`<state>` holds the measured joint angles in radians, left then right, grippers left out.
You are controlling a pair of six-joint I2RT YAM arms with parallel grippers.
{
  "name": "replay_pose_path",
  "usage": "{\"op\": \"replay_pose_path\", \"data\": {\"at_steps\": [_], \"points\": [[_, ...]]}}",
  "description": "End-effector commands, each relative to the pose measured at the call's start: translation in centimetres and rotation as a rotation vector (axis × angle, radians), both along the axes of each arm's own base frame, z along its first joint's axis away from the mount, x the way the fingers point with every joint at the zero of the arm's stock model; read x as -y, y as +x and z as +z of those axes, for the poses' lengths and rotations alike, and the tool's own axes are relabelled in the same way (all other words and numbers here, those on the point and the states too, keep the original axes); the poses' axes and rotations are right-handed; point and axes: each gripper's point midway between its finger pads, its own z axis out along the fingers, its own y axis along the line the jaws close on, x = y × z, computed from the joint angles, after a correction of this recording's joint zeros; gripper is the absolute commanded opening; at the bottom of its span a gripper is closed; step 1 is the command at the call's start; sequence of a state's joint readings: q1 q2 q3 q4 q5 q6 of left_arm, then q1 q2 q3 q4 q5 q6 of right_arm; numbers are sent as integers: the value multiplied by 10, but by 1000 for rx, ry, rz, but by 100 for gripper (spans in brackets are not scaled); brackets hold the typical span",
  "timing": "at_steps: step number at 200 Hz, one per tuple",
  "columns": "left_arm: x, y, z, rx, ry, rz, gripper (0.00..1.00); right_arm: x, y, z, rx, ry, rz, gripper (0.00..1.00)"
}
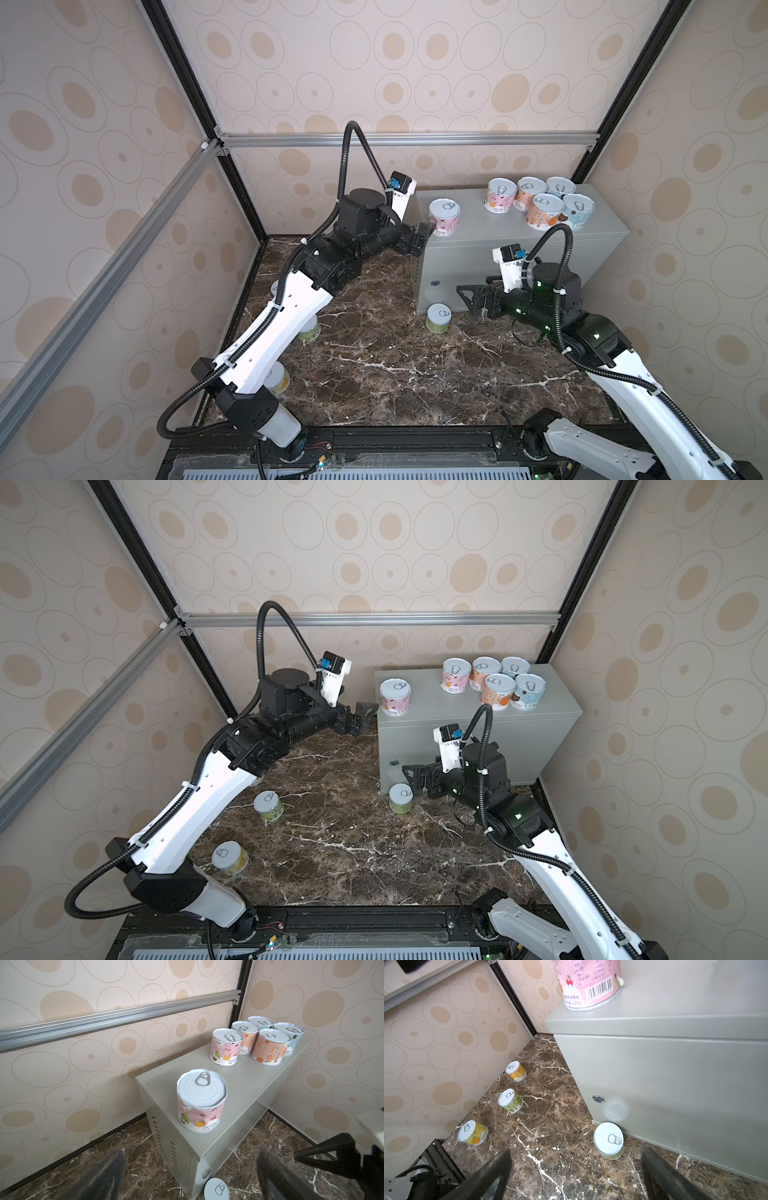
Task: Place and organize the canned foods onto the counter
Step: 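Raise the right gripper and grasp the pink can while the left draws back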
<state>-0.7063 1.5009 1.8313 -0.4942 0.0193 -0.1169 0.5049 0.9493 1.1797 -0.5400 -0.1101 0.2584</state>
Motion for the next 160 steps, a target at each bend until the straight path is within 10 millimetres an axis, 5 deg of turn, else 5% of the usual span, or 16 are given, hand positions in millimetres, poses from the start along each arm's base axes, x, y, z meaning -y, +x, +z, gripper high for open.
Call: {"op": "replay_pose_path", "data": {"at_steps": [1, 92, 160], "points": [[-24, -2, -3, 45, -37, 84, 99, 3, 5, 8, 14, -49, -19, 99], [-74, -29, -121, -110, 0, 155, 99, -11, 56, 59, -2, -74, -93, 98], [-77, -46, -138, -141, -12, 116, 99, -25, 93, 90, 18, -100, -125, 99]]}}
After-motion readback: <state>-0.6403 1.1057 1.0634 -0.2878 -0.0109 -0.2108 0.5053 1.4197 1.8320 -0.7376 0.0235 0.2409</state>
